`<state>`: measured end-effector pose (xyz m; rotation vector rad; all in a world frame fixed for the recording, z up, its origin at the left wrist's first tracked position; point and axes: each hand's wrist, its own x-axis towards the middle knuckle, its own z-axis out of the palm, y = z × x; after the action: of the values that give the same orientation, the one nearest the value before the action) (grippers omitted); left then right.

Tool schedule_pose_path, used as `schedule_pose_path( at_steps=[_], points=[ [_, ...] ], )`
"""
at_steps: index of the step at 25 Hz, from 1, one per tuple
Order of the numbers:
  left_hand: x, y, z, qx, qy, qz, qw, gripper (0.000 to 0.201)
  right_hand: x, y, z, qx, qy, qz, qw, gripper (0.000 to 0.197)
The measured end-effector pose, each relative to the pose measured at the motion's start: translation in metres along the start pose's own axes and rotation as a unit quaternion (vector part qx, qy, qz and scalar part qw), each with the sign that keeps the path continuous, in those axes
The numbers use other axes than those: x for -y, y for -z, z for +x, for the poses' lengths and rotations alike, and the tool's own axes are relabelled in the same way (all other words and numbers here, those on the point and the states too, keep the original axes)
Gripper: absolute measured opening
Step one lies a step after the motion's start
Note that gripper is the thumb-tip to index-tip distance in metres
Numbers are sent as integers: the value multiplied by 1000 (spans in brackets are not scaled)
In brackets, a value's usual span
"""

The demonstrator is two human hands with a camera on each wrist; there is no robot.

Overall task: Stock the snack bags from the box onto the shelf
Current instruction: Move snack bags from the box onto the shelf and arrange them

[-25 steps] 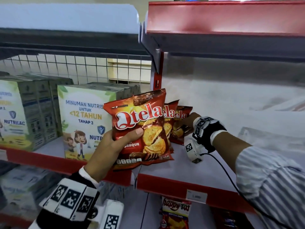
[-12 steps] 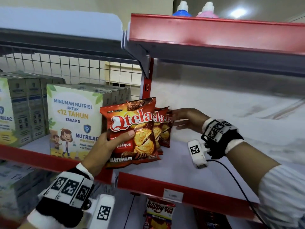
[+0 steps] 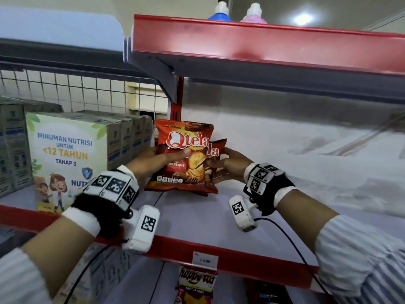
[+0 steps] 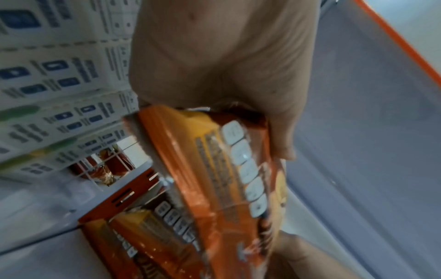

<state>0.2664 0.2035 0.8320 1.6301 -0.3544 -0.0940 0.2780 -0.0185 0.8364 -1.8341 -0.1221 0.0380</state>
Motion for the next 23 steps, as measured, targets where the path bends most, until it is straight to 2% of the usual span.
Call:
schedule_pose_path(
  at_steps=[2, 7, 9, 11, 13, 14, 16, 18, 20, 21, 23],
  points=[
    [0, 6, 9, 14, 24, 59, 998, 71, -8, -10, 9, -3, -11, 6, 1000, 38],
    [24, 16, 27, 16, 94, 207, 974, 77, -26, -29, 18, -2, -32, -34, 999, 32],
    [34, 15, 33, 39, 135, 247, 959, 78, -29, -28, 17, -7, -46, -45, 998, 32],
    [36, 16, 40, 64, 148, 279, 947, 80, -26, -21, 16, -3, -62, -50, 997, 28],
    [31, 15, 43, 68, 152, 332, 928, 90, -19, -13, 9, -16, -68, -51, 996, 14],
    [28, 14, 43, 64, 157, 357, 919, 95, -15, -8, 4, -35, -74, -49, 995, 13],
    [23, 10, 38, 46, 173, 384, 906, 106, -9, 1, -7, -66, -87, -45, 993, 17],
    [18, 3, 29, 16, 181, 369, 912, 122, -3, 9, -24, -75, -94, -44, 992, 26],
    [12, -7, 19, -54, 135, 346, 927, 127, 6, 15, -44, -76, -69, -52, 993, 22],
    [7, -15, 12, -95, 92, 328, 935, 123, 12, 18, -56, -76, -45, -51, 995, 16],
    [-2, -37, -11, -155, -7, 262, 952, 96, 20, 24, -82, -84, 9, -50, 995, 9]
  ],
)
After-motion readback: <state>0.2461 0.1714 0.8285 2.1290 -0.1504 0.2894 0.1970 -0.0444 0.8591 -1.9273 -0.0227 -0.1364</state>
